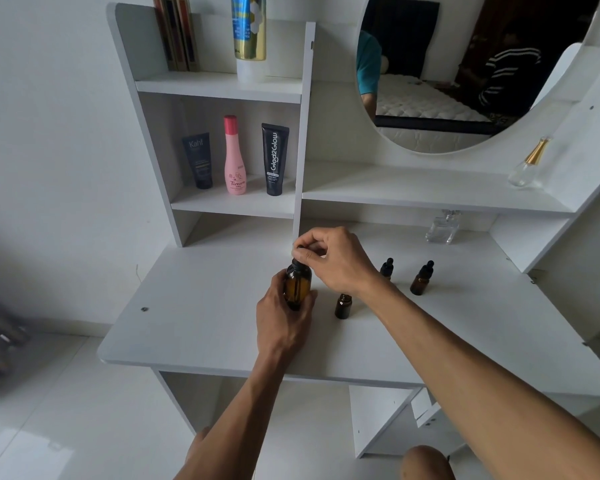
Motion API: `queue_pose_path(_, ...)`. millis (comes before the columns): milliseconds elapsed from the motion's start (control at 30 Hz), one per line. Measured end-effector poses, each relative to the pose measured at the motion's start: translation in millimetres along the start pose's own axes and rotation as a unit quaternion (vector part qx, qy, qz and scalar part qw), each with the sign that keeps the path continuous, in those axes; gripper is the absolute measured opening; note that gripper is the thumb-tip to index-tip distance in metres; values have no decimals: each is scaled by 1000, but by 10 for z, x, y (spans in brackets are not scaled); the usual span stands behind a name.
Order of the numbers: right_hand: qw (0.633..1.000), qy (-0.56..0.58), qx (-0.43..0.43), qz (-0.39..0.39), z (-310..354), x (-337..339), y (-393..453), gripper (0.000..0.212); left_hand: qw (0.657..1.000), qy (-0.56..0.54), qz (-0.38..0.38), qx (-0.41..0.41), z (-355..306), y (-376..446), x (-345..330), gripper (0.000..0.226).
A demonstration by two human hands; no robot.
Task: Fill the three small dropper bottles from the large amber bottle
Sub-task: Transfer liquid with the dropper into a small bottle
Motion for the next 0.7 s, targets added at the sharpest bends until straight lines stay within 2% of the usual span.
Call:
queue_pose_path(100,1000,7,-13,-7,-22,9,-38,27,1000,0,0,-2,-6,-5,2,53)
queue_pose_path(267,999,23,-16,-16,-43,-2,-24,17,1000,-7,-3,-6,7,-1,-1,55)
queue_pose_path(467,999,44,-12,9,-17,5,-30,7,1000,-11,-2,-10,6,-3,-1,54)
queue_pose_path(633,999,38,-9,16,-14,-23,-29,10,1000,-5,-1,-6,9,2,1,51)
queue_pose_path(700,1000,11,-5,7,0,-28,-41,19,1000,-7,1,-1,19,6,-4,50)
Point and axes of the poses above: each hand's wrist, its own y-axis towards the middle knuckle, its own x-axis out of the back of the hand, z = x × y, the point moved 5 cm from there along y, towards the middle knuckle, and after that the axes turned 13 degrees about x, right-handed, at the moved point
